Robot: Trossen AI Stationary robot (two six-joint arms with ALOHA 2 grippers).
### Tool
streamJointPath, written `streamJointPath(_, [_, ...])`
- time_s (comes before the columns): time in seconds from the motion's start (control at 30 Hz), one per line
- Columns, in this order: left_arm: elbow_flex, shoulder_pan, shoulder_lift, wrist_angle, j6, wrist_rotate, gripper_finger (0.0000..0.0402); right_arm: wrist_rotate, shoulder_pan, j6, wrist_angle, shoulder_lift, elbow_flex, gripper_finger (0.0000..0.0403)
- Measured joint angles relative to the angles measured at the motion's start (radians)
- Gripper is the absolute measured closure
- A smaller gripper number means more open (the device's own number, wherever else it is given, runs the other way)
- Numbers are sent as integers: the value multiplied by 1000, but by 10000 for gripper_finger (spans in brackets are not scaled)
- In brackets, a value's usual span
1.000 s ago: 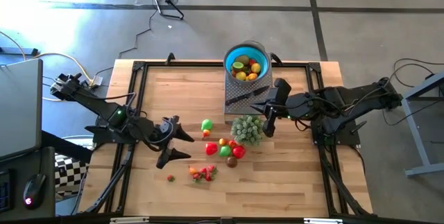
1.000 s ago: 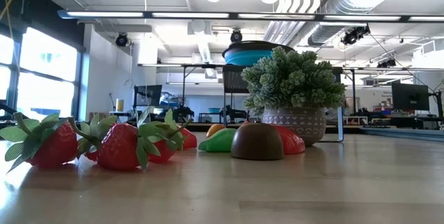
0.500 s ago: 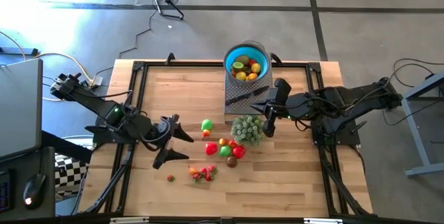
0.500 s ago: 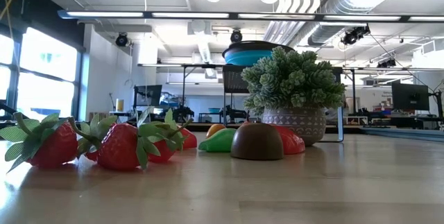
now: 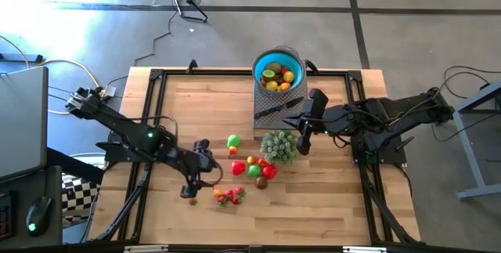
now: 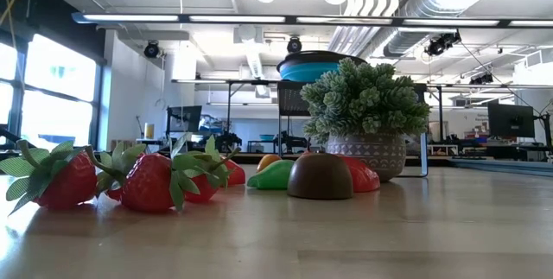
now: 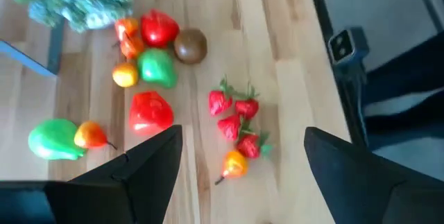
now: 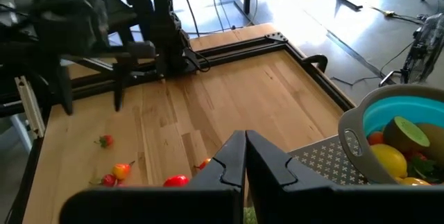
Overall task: Pick & Place Fruit
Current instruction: Put the orange pear into the blue strainer bowl
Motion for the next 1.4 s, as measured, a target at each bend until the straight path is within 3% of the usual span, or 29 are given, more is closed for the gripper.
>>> streamJointPath(0.57, [1,0,239,-38,249,35,105,-16,0,0,-9,0,0,398])
streamJointPath(0.87, [1,-22,336,-17,265,140,105,-16,0,0,-9,0,0,398])
streamJointPath(1.17, [1,-95,424,16,295,60,105,-16,0,0,-8,0,0,398])
streamJointPath(1.4, [1,-78,454,30,292,-7,105,-16,0,0,-8,0,0,398])
